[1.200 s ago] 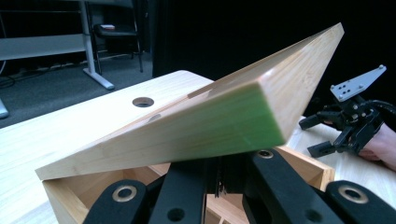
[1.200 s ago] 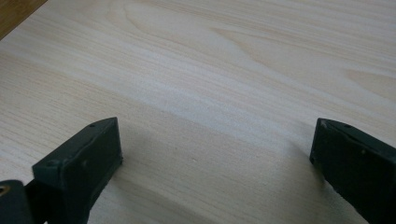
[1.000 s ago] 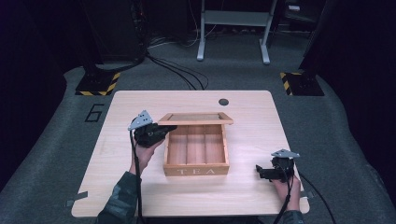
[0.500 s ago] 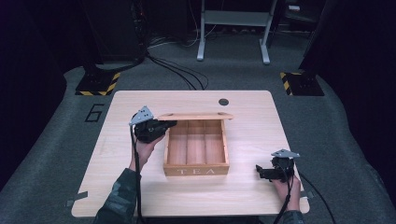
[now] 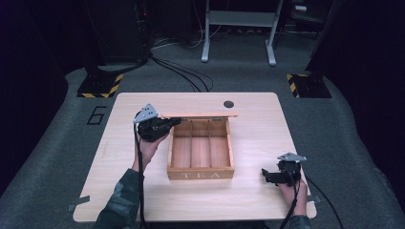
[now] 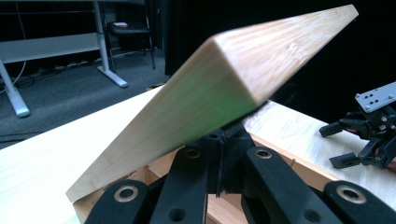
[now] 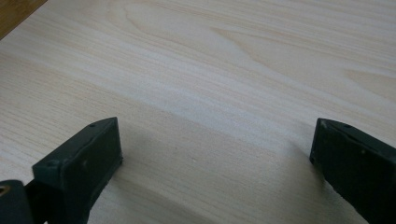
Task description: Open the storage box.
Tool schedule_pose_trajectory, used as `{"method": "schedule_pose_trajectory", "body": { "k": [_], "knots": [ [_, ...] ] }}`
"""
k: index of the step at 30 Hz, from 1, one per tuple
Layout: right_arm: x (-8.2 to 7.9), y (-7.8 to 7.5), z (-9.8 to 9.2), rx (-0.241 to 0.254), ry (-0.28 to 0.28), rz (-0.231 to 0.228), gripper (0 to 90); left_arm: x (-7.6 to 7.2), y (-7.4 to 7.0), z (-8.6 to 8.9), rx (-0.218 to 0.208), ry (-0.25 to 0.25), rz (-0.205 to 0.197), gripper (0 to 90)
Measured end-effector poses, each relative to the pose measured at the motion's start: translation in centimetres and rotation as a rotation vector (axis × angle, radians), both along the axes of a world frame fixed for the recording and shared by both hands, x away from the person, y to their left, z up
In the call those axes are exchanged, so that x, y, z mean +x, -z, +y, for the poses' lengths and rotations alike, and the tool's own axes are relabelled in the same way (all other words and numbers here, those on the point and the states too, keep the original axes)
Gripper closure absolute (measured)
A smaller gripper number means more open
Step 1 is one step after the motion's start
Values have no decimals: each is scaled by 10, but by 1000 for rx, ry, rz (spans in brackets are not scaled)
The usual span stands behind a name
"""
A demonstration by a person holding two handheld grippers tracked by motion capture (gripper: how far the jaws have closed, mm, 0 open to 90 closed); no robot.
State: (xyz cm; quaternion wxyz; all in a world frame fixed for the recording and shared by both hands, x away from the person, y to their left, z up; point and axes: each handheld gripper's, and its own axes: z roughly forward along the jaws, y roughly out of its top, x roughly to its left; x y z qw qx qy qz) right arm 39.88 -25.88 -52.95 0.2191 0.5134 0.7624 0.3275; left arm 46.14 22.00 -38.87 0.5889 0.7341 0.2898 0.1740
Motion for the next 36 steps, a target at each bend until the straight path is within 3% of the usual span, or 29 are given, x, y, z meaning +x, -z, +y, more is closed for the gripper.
{"method": "schedule_pose_trajectory", "body": {
  "k": [36],
  "knots": [
    [0, 0, 0, 1, -1, 0, 16, 2, -4, -1, 27, -1, 6, 896]
  ]
}}
